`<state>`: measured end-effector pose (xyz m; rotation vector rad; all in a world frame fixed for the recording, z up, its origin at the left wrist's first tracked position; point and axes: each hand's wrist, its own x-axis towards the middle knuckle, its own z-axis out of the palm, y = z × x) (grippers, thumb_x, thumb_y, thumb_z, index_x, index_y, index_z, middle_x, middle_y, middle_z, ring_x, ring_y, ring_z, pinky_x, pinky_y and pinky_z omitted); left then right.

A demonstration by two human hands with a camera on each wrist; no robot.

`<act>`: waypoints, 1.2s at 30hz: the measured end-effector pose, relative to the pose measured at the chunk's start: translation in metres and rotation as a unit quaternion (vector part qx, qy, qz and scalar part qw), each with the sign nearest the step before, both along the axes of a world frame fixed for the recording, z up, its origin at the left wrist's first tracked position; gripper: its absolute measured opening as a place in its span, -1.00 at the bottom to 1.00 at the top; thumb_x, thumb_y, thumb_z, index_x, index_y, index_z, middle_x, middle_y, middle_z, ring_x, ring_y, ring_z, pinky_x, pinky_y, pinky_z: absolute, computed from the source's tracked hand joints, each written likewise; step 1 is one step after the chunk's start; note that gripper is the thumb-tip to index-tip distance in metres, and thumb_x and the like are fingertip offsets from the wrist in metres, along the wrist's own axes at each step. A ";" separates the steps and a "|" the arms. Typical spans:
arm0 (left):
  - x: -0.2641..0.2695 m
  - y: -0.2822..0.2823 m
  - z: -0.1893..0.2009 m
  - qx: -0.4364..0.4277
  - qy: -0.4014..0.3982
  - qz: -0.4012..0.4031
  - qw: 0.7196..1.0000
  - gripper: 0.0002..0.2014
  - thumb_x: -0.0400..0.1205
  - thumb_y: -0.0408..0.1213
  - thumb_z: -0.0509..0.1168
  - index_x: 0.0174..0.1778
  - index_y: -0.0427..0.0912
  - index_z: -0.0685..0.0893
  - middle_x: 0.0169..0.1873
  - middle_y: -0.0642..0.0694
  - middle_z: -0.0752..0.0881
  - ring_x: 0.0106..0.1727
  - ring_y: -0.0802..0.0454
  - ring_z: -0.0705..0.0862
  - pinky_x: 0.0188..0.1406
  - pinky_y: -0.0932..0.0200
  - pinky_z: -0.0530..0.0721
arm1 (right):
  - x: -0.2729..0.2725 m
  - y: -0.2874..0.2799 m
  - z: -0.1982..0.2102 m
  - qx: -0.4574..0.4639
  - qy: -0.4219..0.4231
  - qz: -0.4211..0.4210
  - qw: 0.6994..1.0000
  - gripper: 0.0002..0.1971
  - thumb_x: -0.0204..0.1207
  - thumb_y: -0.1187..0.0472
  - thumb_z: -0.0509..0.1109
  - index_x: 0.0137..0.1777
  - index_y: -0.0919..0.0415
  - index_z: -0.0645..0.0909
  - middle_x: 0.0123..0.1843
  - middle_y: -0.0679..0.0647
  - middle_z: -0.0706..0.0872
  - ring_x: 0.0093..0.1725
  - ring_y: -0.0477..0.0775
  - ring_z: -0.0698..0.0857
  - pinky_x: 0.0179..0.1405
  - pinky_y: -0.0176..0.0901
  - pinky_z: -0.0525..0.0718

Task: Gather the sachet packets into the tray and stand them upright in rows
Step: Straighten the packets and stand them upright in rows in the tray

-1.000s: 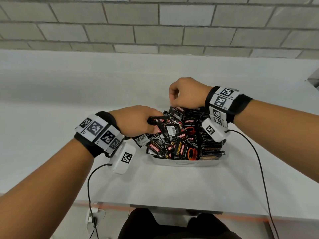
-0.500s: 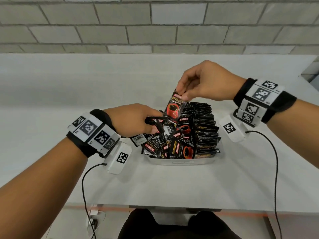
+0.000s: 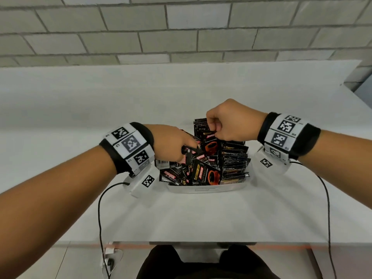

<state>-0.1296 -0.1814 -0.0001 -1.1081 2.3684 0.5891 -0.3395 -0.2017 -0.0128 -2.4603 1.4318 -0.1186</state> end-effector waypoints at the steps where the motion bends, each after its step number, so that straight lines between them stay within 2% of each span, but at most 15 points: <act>1: -0.003 -0.001 0.000 0.004 -0.012 -0.009 1.000 -0.53 0.74 -0.20 0.30 0.60 0.14 0.51 0.68 0.17 0.37 0.62 0.04 0.43 0.60 0.04 0.38 | 0.001 0.000 -0.002 0.004 0.018 0.005 1.000 -0.87 0.40 0.36 0.56 -0.11 0.17 0.72 -0.33 -0.15 0.66 -0.33 -0.22 0.61 -0.18 -0.19 0.69; 3: -0.007 -0.004 -0.001 0.012 -0.035 -0.017 0.999 -0.49 0.76 -0.18 0.29 0.65 0.15 0.44 0.73 0.21 0.25 0.66 0.08 0.35 0.64 0.06 0.31 | 0.003 -0.001 -0.004 0.012 0.038 0.009 0.999 -0.85 0.40 0.23 0.65 -0.12 0.15 0.72 -0.36 -0.20 0.62 -0.35 -0.26 0.57 -0.24 -0.20 0.65; 6: -0.014 -0.009 0.000 0.018 -0.058 -0.004 0.998 -0.50 0.75 -0.17 0.30 0.64 0.13 0.45 0.56 0.04 0.54 0.47 -0.03 0.55 0.50 0.01 0.49 | 0.005 -0.003 -0.005 0.018 0.032 0.006 0.999 -0.76 0.40 0.02 0.67 -0.14 0.13 0.72 -0.40 -0.20 0.60 -0.40 -0.26 0.55 -0.36 -0.27 0.52; 8: -0.017 -0.010 0.002 0.017 -0.060 0.002 0.998 -0.51 0.75 -0.18 0.30 0.63 0.12 0.47 0.44 -0.01 0.63 0.37 -0.04 0.60 0.38 0.10 0.53 | 0.006 -0.004 -0.005 0.008 0.036 0.015 0.999 -0.77 0.45 0.04 0.64 -0.09 0.18 0.75 -0.40 -0.19 0.61 -0.40 -0.26 0.55 -0.32 -0.24 0.55; 11: -0.018 -0.012 0.002 0.015 -0.066 -0.001 0.998 -0.50 0.76 -0.16 0.31 0.65 0.11 0.44 0.42 0.02 0.62 0.28 0.00 0.58 0.35 0.12 0.52 | 0.007 -0.003 -0.006 -0.015 0.041 0.022 0.999 -0.83 0.47 0.12 0.61 -0.12 0.21 0.73 -0.41 -0.18 0.58 -0.40 -0.23 0.52 -0.27 -0.18 0.56; 15: -0.017 -0.013 -0.001 0.023 -0.055 0.005 0.998 -0.54 0.75 -0.18 0.32 0.60 0.07 0.51 0.36 -0.04 0.67 0.28 -0.05 0.61 0.37 0.05 0.56 | 0.011 -0.002 -0.016 -0.021 0.078 0.024 0.996 -0.77 0.44 0.10 0.60 -0.28 0.07 0.59 -0.39 -0.11 0.59 -0.32 0.01 0.60 -0.31 -0.13 0.56; 17: -0.014 -0.014 -0.003 0.030 -0.033 0.010 0.999 -0.57 0.75 -0.19 0.32 0.56 0.05 0.54 0.31 -0.06 0.70 0.26 -0.06 0.63 0.32 0.07 0.58 | 0.013 -0.003 -0.021 -0.026 0.097 0.021 0.995 -0.70 0.42 0.04 0.61 -0.34 -0.01 0.51 -0.36 -0.10 0.58 -0.28 0.06 0.61 -0.41 -0.16 0.45; 19: -0.008 -0.015 -0.004 0.038 0.006 0.025 0.999 -0.64 0.74 -0.19 0.34 0.48 0.03 0.60 0.19 -0.07 0.75 0.12 -0.01 0.65 0.09 0.15 0.58 | 0.013 -0.004 -0.021 -0.036 0.096 0.004 0.995 -0.70 0.38 -0.02 0.64 -0.29 -0.02 0.53 -0.35 -0.14 0.55 -0.30 0.01 0.58 -0.45 -0.18 0.37; 22: 0.007 -0.016 0.003 0.037 0.102 0.064 0.992 -0.78 0.72 -0.15 0.38 0.27 -0.01 0.68 0.01 -0.04 0.79 -0.02 0.02 0.66 0.01 0.13 0.57 | 0.009 -0.005 -0.013 -0.021 0.053 -0.018 0.998 -0.62 0.28 -0.12 0.70 -0.09 0.02 0.62 -0.33 -0.16 0.57 -0.33 -0.12 0.56 -0.42 -0.15 0.45; 24: 0.018 -0.017 0.009 0.019 0.174 0.097 0.980 -0.88 0.70 -0.14 0.40 0.12 0.00 0.69 -0.13 0.05 0.77 -0.13 0.09 0.66 -0.01 0.07 0.58 | 0.005 -0.003 -0.003 0.001 0.005 -0.022 1.000 -0.61 0.33 -0.16 0.67 -0.05 0.03 0.64 -0.34 -0.13 0.61 -0.35 -0.13 0.57 -0.36 -0.12 0.51; 26: 0.027 -0.017 0.010 0.008 0.274 0.160 0.948 -0.89 0.69 -0.13 0.43 0.08 -0.02 0.71 -0.18 0.03 0.80 -0.19 0.12 0.70 -0.06 0.06 0.64 | 0.002 0.002 0.008 0.012 -0.045 -0.029 0.999 -0.69 0.45 -0.19 0.57 -0.09 0.01 0.66 -0.31 -0.07 0.66 -0.33 -0.08 0.61 -0.31 -0.17 0.52; 28: 0.031 -0.012 0.008 0.057 0.404 0.249 0.878 -0.85 0.68 -0.18 0.44 0.13 -0.11 0.75 -0.08 -0.11 0.86 -0.12 0.04 0.78 -0.02 0.00 0.74 | 0.002 0.011 0.018 0.017 -0.115 -0.045 0.992 -0.69 0.54 -0.23 0.45 -0.12 0.01 0.68 -0.26 0.00 0.73 -0.29 -0.05 0.64 -0.27 -0.18 0.57; 30: 0.030 -0.003 0.004 0.112 0.493 0.298 0.810 -0.85 0.69 -0.28 0.41 0.15 -0.20 0.74 -0.08 -0.13 0.87 -0.10 0.01 0.82 -0.08 0.08 0.79 | 0.006 0.022 0.023 0.035 -0.199 -0.061 0.977 -0.61 0.53 -0.31 0.41 -0.11 0.03 0.69 -0.24 0.07 0.78 -0.30 0.01 0.68 -0.22 -0.09 0.65; 33: 0.019 0.007 -0.003 0.132 0.545 0.308 0.769 -0.81 0.70 -0.39 0.37 0.21 -0.30 0.71 -0.04 -0.17 0.85 -0.04 -0.04 0.83 -0.04 0.12 0.80 | 0.012 0.032 0.020 0.050 -0.286 -0.075 0.954 -0.57 0.38 -0.32 0.54 -0.04 0.03 0.69 -0.24 0.04 0.79 -0.33 0.00 0.68 -0.19 0.02 0.72; 36: 0.010 0.013 -0.010 0.159 0.577 0.343 0.724 -0.71 0.73 -0.30 0.34 0.32 -0.35 0.67 0.08 -0.30 0.82 0.03 -0.18 0.82 0.06 -0.06 0.82 | 0.010 0.031 0.013 0.063 -0.345 -0.084 0.933 -0.64 0.36 -0.05 0.67 0.02 0.10 0.69 -0.20 0.04 0.78 -0.31 -0.10 0.68 -0.23 -0.05 0.73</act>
